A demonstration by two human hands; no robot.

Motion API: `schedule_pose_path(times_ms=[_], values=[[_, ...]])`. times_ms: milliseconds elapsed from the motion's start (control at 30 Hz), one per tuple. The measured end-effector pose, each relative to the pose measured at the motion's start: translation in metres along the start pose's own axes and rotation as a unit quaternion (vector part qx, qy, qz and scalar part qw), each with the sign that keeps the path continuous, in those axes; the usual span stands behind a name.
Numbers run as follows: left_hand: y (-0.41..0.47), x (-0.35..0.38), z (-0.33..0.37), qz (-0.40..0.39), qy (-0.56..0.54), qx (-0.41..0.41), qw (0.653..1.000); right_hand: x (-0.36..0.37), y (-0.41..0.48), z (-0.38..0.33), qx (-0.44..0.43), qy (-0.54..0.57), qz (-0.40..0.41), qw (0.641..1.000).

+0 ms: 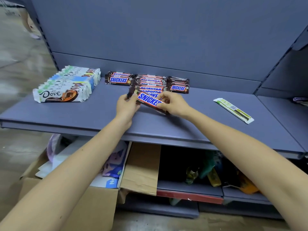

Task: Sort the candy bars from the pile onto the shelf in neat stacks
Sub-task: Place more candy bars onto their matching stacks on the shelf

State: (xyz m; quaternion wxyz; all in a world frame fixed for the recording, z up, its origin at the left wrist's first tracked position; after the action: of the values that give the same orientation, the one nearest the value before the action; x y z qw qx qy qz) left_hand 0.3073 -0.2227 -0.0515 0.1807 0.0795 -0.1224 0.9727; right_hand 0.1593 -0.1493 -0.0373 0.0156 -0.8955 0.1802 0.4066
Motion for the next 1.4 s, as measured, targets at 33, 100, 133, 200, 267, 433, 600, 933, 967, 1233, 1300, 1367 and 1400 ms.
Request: schedule_pose_path(times_ms=[33, 100, 133, 200, 267, 433, 600, 933, 967, 1233, 1300, 1367, 1400], values=[[0.001, -0.007, -0.001, 0.028, 0.081, 0.021, 0.996, 0.001, 0.003, 0.002, -0.003, -0.027, 0.006, 1.0], [0.002, -0.018, 0.001, 0.068, 0.231, 0.088, 0.967, 0.002, 0.01, 0.004, 0.003, -0.071, 0.014, 0.997], [0.001, -0.022, 0.001, 0.07, 0.303, 0.136, 0.941, 0.003, 0.013, 0.006, 0.008, -0.095, 0.015, 0.995], [0.001, -0.025, 0.0, 0.026, 0.432, 0.221, 0.874, 0.005, 0.018, 0.007, 0.014, -0.139, 0.018, 0.99], [0.001, -0.027, -0.004, -0.027, 0.489, 0.246, 0.836, 0.005, 0.023, 0.006, 0.016, -0.156, 0.03, 0.987], [-0.005, -0.025, -0.009, -0.065, 0.576, 0.239, 0.779, 0.004, 0.035, 0.002, 0.012, -0.187, 0.053, 0.981], [-0.001, -0.019, -0.007, -0.063, 0.619, 0.235, 0.747, 0.006, 0.039, 0.006, 0.004, -0.183, 0.061, 0.981], [0.006, -0.01, -0.001, -0.045, 0.62, 0.223, 0.751, 0.016, 0.031, 0.02, 0.022, -0.094, 0.065, 0.993], [0.006, -0.009, -0.001, -0.045, 0.618, 0.223, 0.752, 0.017, 0.03, 0.02, 0.02, -0.09, 0.067, 0.993], [0.002, 0.01, -0.001, -0.056, 0.613, 0.232, 0.753, 0.017, 0.03, 0.025, 0.025, -0.043, 0.061, 0.997], [0.001, 0.022, 0.0, -0.064, 0.608, 0.241, 0.754, 0.006, 0.024, 0.034, 0.026, -0.05, 0.044, 0.997], [0.0, 0.041, -0.001, -0.077, 0.603, 0.252, 0.753, -0.015, 0.014, 0.05, 0.024, -0.092, 0.053, 0.994], [-0.001, 0.054, -0.003, -0.086, 0.6, 0.258, 0.752, -0.03, 0.006, 0.062, 0.038, -0.111, 0.063, 0.991]])
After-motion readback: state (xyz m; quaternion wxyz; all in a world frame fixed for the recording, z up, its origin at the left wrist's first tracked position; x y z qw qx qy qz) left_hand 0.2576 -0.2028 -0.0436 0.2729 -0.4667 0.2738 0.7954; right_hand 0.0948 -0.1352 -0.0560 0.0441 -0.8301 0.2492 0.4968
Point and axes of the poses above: each hand's wrist, its own y-axis towards the middle knuckle, its own x-axis out of the palm, z = x × y, the point moved 2 cm from there along y, towards the middle knuckle, and after that the axes turned 3 degrees about -x, right-handed, at the moved point
